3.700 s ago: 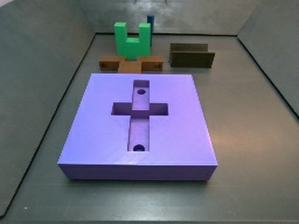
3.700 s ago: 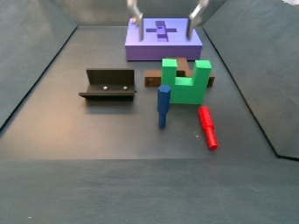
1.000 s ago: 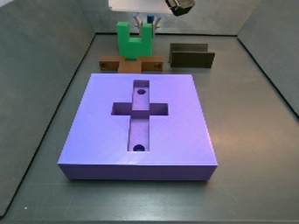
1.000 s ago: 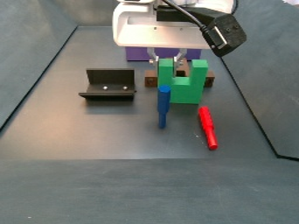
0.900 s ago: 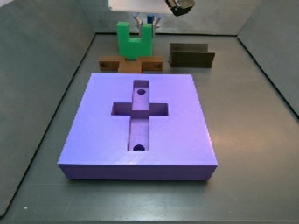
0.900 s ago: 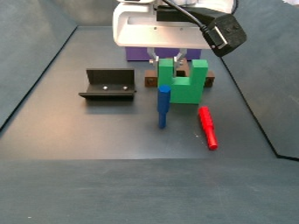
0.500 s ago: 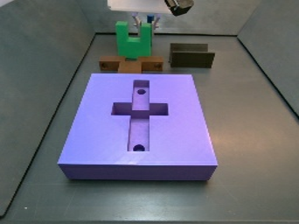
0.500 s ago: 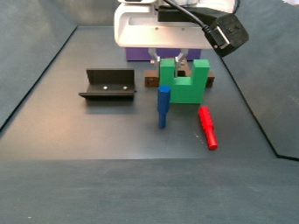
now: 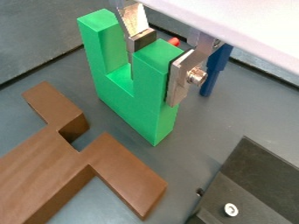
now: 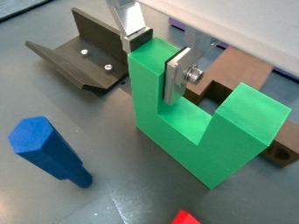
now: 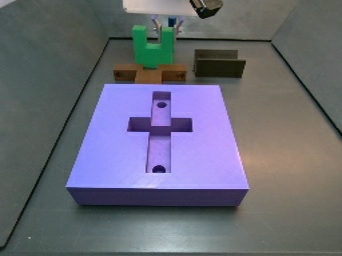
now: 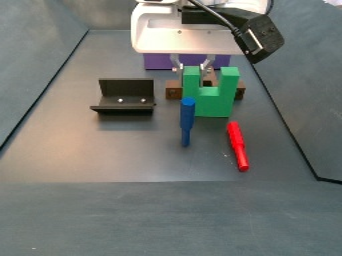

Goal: Pick up the green object. Move up. Move to above the board. Insert the green object.
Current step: Pick up the green object, then move up, then move to above the board.

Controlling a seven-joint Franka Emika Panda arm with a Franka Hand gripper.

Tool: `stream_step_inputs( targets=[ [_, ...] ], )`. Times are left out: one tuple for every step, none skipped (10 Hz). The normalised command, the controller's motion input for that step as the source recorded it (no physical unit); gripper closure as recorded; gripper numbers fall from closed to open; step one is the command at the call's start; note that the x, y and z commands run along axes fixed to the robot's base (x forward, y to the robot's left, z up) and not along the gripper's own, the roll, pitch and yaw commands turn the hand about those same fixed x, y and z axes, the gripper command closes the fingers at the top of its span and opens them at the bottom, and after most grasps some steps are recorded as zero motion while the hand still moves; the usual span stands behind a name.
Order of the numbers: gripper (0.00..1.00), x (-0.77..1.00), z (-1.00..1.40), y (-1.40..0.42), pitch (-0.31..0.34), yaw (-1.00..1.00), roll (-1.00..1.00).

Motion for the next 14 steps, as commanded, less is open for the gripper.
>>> stream_step_inputs(
  targets=[
    [1.00,0.00,0.00,0.00,0.000,0.00,0.00],
    [1.00,0.00,0.00,0.00,0.000,0.00,0.00],
    [1.00,0.00,0.00,0.00,0.000,0.00,0.00],
    [1.00,0.00,0.00,0.00,0.000,0.00,0.00],
    [1.00,0.00,0.83,0.00,0.000,0.00,0.00],
    [1.00,-0.08,0.73,-0.07,0.056,0.01,-0.01],
    [1.00,-0.11,0.56,-0.06,0.076,0.02,-0.01],
    [1.00,-0.03,0.22,-0.03,0.032,0.01,0.02],
    [1.00,0.00,1.40,0.00,0.000,0.00,0.00],
    [1.00,-0.02,1.40,0.00,0.023,0.00,0.00],
    [1.00,-0.05,1.40,0.00,0.040,0.00,0.01],
    [1.00,0.00,1.40,0.01,0.013,0.00,0.03],
    [1.00,0.05,1.40,0.01,0.067,0.00,0.02],
    [1.00,0.01,0.76,0.00,0.093,0.00,0.03]
  ],
)
